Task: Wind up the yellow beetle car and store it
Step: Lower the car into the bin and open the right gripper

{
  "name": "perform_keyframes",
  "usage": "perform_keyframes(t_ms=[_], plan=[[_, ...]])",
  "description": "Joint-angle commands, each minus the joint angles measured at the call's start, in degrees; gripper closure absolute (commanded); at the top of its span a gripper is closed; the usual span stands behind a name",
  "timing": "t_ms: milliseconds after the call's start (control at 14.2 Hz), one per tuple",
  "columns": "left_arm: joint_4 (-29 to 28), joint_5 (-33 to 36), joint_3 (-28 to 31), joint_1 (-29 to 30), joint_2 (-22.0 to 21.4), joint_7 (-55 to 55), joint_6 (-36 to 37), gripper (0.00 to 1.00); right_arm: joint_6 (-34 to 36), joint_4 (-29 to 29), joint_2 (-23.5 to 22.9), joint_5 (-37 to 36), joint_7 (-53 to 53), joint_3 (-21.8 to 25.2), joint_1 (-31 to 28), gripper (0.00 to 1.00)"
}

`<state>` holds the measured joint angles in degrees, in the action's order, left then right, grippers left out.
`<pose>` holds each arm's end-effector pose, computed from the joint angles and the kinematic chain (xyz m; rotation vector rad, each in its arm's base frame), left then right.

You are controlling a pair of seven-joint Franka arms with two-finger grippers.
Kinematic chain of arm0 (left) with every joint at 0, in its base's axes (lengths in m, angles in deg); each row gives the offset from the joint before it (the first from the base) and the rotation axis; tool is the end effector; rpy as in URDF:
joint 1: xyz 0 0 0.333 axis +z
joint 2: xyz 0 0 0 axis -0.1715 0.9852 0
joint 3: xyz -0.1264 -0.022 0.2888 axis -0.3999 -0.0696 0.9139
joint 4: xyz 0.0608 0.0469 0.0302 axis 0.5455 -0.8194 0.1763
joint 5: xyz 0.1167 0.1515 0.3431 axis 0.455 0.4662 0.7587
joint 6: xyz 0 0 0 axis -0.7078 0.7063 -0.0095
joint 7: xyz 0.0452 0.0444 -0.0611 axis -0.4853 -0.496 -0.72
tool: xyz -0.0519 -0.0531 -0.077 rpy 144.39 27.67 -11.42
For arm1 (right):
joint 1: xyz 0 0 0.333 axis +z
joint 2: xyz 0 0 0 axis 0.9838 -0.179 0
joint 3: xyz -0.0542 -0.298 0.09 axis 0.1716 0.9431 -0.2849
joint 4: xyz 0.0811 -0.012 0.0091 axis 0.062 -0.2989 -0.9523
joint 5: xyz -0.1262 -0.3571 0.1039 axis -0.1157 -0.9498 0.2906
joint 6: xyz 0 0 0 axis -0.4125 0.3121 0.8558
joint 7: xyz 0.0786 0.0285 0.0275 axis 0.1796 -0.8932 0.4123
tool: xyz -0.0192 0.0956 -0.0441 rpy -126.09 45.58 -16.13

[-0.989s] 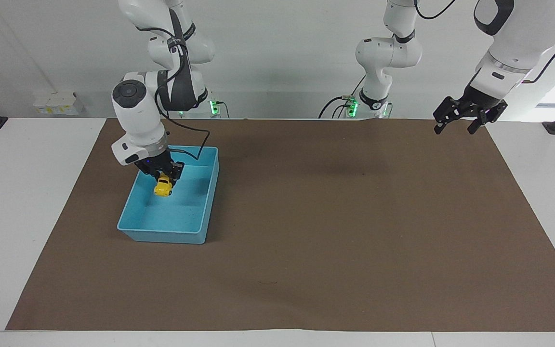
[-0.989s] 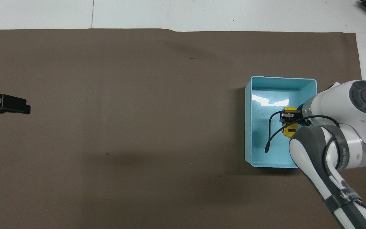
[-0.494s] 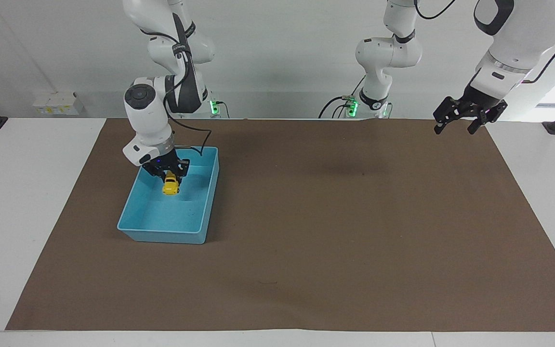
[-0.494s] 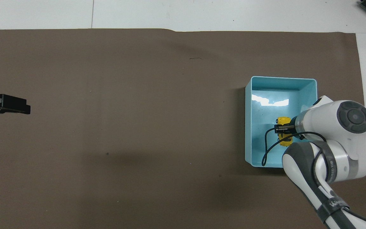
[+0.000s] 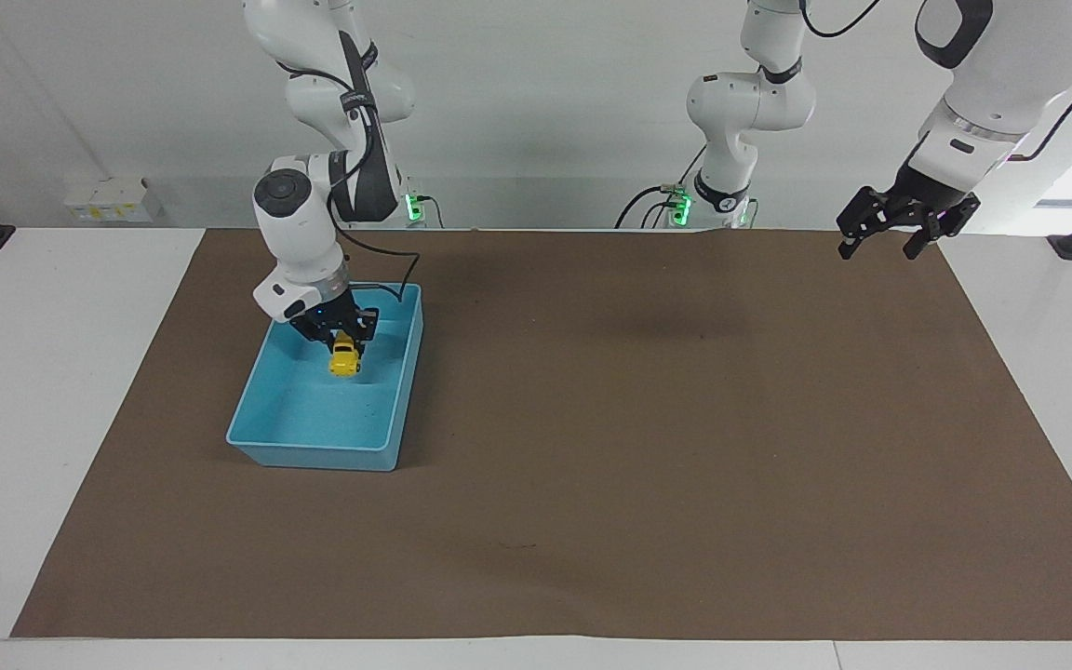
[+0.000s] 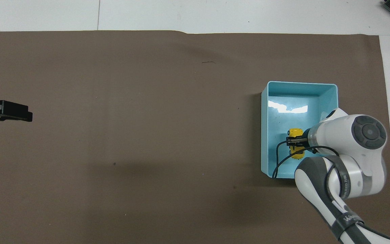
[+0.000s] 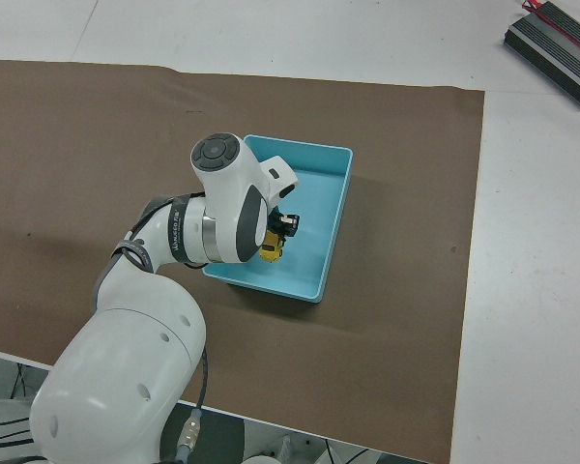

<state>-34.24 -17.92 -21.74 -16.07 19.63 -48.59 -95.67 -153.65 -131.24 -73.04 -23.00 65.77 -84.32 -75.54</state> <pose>0.5338 -0.0247 0.6228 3.0824 -0.0196 0.0257 0.5012 0.0439 0.3361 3.1176 0.0155 0.0283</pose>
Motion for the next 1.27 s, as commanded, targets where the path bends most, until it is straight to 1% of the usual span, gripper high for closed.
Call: perform_keyframes(t_ms=[0, 212, 353, 494, 636, 847, 1059, 1201], plan=[[-0.53, 1.11, -0.58, 0.84, -0.87, -0.03, 0.27, 0.00, -3.26, -2.02, -0.59, 1.51, 1.60, -0.08, -0.10, 0.01], [-0.53, 1.11, -0.58, 0.84, -0.87, -0.03, 0.27, 0.00, -2.83, -0.79, -1.03, 1.07, 2.82, -0.07, -0.19, 0.00], [-0.53, 1.11, -0.58, 0.84, -0.87, -0.03, 0.27, 0.00, -1.25, 1.84, -0.68, 0.90, 3.00, -0.07, -0.10, 0.00], [-0.53, 1.11, -0.58, 0.84, -0.87, -0.03, 0.27, 0.00, 3.65, 5.61, -0.76, 0.72, 2.91, -0.07, -0.37, 0.00], [-0.53, 1.11, -0.58, 0.84, -0.87, -0.12, 0.27, 0.00, 6.04, 8.08, -0.85, 0.63, 3.00, -0.07, -0.54, 0.00], [-0.53, 1.11, -0.58, 0.84, -0.87, -0.03, 0.27, 0.00, 6.75, 9.67, -0.68, 0.37, 3.78, 0.10, -0.89, 0.00], [-0.53, 1.11, -0.58, 0.84, -0.87, -0.12, 0.27, 0.00, 9.73, 13.18, -1.11, 0.28, 6.16, 0.10, -2.38, 0.00], [-0.53, 1.11, -0.58, 0.75, -0.87, -0.12, 0.27, 0.00, 9.92, 13.81, -1.21, 0.28, 7.30, 0.10, -2.91, 0.00]])
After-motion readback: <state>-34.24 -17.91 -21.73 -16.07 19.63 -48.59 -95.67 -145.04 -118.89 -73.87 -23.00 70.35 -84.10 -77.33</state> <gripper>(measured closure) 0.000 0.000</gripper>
